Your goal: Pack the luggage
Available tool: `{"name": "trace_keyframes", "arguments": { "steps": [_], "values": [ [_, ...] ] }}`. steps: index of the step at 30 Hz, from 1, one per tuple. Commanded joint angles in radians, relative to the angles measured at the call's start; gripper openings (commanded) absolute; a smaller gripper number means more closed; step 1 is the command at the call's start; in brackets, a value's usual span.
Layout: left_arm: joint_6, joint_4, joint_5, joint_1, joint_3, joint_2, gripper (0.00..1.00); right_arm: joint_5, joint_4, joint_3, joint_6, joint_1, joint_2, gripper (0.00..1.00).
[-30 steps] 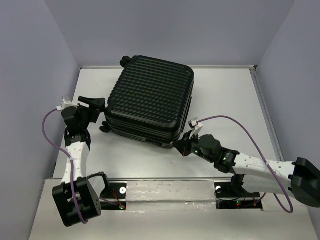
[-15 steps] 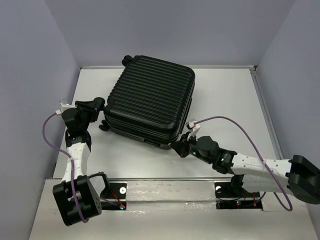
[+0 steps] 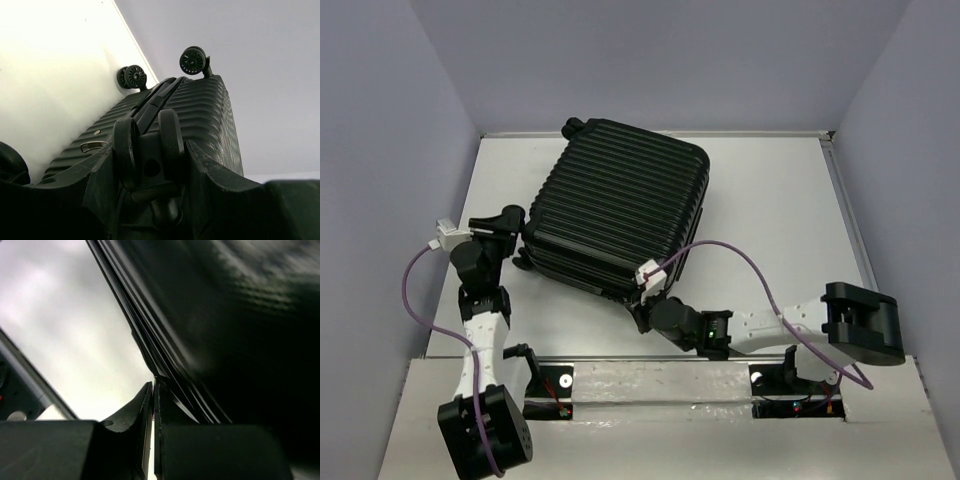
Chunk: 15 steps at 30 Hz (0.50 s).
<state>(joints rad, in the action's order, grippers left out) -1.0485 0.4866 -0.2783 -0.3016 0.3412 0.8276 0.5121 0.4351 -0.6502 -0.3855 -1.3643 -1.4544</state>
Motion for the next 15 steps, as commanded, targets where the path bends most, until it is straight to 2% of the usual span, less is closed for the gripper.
{"name": "trace_keyframes", "arguments": {
  "steps": [1,5,11,14,15],
  "values": [
    [0.134,0.004,-0.193,0.11,-0.083,-0.082,0.06,0.009,0.134,-0.159,0.048,-0.018,-0.147,0.07],
    [0.153,-0.051,-0.194,0.166,-0.102,-0.156,0.06,-0.044,0.159,-0.313,0.106,-0.018,-0.279,0.07],
    [0.321,-0.339,-0.182,0.183,-0.025,-0.309,0.06,-0.164,0.186,-0.486,0.209,-0.018,-0.383,0.07],
    [0.331,-0.375,-0.18,0.219,-0.019,-0.352,0.06,-0.295,0.183,-0.512,0.215,0.005,-0.368,0.07],
    [0.321,-0.388,-0.177,0.255,-0.019,-0.369,0.06,-0.445,0.148,-0.538,0.151,0.037,-0.35,0.07]
  ]
}}
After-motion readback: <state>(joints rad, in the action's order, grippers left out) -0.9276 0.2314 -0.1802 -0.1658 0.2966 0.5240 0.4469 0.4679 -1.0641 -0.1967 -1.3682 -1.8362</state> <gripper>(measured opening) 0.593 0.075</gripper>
